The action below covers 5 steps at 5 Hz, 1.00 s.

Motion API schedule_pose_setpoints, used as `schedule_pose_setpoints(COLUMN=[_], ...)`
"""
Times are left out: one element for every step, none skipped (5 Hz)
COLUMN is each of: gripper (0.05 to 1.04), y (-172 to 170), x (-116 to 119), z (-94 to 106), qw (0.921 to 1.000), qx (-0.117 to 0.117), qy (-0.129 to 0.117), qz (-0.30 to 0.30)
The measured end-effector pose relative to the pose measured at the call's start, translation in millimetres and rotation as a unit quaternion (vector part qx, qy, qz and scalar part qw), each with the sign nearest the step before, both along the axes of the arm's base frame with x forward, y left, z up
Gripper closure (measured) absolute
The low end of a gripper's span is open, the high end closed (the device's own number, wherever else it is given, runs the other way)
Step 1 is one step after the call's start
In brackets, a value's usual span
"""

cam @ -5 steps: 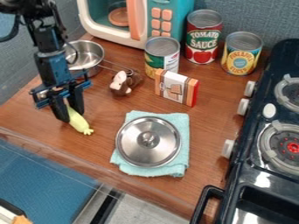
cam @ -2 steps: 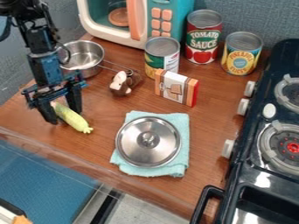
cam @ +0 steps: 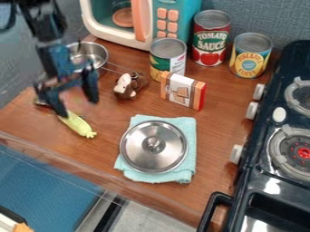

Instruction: Drop the corn on the table.

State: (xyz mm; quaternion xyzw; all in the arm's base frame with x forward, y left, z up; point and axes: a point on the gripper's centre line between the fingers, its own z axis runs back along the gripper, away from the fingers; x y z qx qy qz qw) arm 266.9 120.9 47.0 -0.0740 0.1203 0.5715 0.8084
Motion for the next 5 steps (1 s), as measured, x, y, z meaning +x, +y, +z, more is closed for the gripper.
schedule_pose_setpoints(gripper=[0.084,0.084,0.083,0.083,0.083], y=[-21,-25,-33,-38,-43], x=[11,16,18,18,17], z=[19.3,18.3,14.1,26.7,54.8], qw=[0.9939,0.979,0.9557,0.942,0.9321], qx=[0.018,0.053,0.077,0.095,0.108], qy=[-0.036,-0.048,-0.054,-0.073,-0.116], qz=[-0.103,-0.191,-0.279,-0.313,-0.326])
